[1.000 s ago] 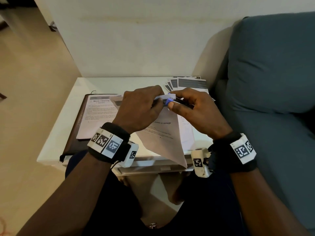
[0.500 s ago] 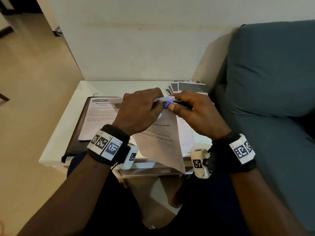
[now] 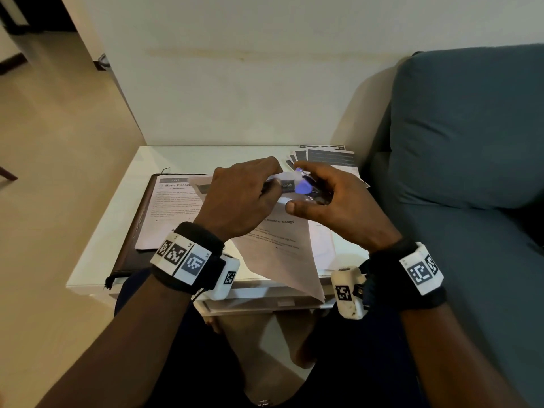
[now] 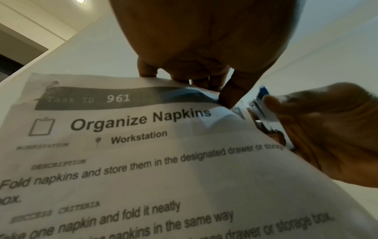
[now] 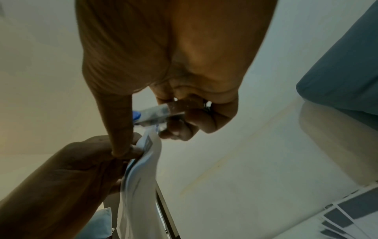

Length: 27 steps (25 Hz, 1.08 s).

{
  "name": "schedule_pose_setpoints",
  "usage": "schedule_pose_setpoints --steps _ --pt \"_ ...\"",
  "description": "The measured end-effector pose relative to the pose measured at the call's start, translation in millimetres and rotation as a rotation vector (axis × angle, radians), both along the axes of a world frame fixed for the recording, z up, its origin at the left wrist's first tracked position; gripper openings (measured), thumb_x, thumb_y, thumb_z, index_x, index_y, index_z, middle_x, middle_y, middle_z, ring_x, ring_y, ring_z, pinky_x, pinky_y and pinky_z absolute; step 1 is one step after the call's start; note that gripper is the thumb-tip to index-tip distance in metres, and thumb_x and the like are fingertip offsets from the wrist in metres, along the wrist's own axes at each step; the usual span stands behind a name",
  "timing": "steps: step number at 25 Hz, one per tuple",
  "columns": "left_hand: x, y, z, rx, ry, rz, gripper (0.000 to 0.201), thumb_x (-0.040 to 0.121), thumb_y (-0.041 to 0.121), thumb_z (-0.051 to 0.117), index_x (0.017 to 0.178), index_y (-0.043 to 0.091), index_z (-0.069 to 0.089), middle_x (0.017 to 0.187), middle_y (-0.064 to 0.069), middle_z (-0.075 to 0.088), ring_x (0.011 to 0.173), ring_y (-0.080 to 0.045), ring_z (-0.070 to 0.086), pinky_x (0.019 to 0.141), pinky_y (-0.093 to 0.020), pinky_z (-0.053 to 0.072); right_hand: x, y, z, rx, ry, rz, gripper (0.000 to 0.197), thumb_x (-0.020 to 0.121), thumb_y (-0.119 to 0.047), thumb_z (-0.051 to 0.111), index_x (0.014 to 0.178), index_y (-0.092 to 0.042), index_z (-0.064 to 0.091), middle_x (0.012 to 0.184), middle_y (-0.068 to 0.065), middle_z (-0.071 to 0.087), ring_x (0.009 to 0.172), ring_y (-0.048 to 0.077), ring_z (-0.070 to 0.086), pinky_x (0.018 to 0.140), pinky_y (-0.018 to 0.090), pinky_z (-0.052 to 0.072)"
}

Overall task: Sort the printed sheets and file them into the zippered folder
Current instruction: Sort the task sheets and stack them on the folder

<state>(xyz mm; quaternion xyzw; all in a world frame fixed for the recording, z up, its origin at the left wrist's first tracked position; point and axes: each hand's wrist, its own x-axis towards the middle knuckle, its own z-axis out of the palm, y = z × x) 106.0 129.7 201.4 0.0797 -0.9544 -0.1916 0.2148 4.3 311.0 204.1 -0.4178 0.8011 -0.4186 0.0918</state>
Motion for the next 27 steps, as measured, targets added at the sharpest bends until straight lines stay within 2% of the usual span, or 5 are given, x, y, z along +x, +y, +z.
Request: schedule_pose_setpoints --steps 5,13,19,23,27 --pt "3.6 -4.4 -1.1 0.038 0.045 -0.008 0.013 0.098 0.036 0.037 0.094 0.029 0.048 0.078 0.018 0.050 0.067 -0.009 0.046 0.078 -0.034 0.029 -4.3 2.4 -14.3 -0.179 -0.228 -0.101 0.037 0.076 -0.055 0.082 0.101 -0.030 0.073 0.088 0.007 0.073 0.084 0.026 0.070 0.087 0.052 0.059" --pt "5.5 -22.3 -2.2 0.134 0.111 0.061 0.015 0.099 0.033 0.042 0.092 0.024 0.052 0.079 0.012 0.055 0.072 -0.015 0.052 0.077 -0.045 0.044 12.3 2.0 -42.0 -0.123 -0.215 0.004 0.019 0.087 -0.024 0.079 0.097 -0.040 0.074 0.092 -0.025 0.074 0.088 0.003 0.069 0.076 0.010 0.050" --pt "33.5 -55.2 -35.5 0.568 0.453 0.512 0.074 0.097 0.031 0.067 0.159 0.027 0.027 0.159 0.008 0.036 0.148 -0.016 0.032 0.122 -0.053 0.024 3.9 -25.7 -51.5 -0.246 -0.317 -0.015 0.014 0.092 -0.011 0.073 0.101 -0.020 0.079 0.094 -0.008 0.078 0.089 0.012 0.072 0.079 0.024 0.055" --pt "49.5 -83.8 -93.4 1.372 0.294 0.592 0.088 0.083 0.029 0.069 0.160 0.025 0.027 0.156 -0.007 0.047 0.136 -0.019 0.046 0.112 -0.042 0.034 2.8 -59.3 -51.8 -0.275 -0.416 0.016 0.014 0.092 -0.004 0.070 0.097 -0.014 0.077 0.089 -0.009 0.078 0.070 0.001 0.065 0.061 0.012 0.045" --pt "48.7 -109.1 -127.6 1.400 0.011 0.423 0.068 0.073 0.035 0.068 0.139 0.037 0.055 0.133 0.011 0.067 0.132 -0.017 0.055 0.108 -0.064 0.029 -10.3 -110.9 -64.2 -0.260 -0.523 0.013 0.014 0.090 -0.009 0.072 0.101 -0.016 0.078 0.101 0.007 0.078 0.078 0.012 0.062 0.058 0.031 0.040"
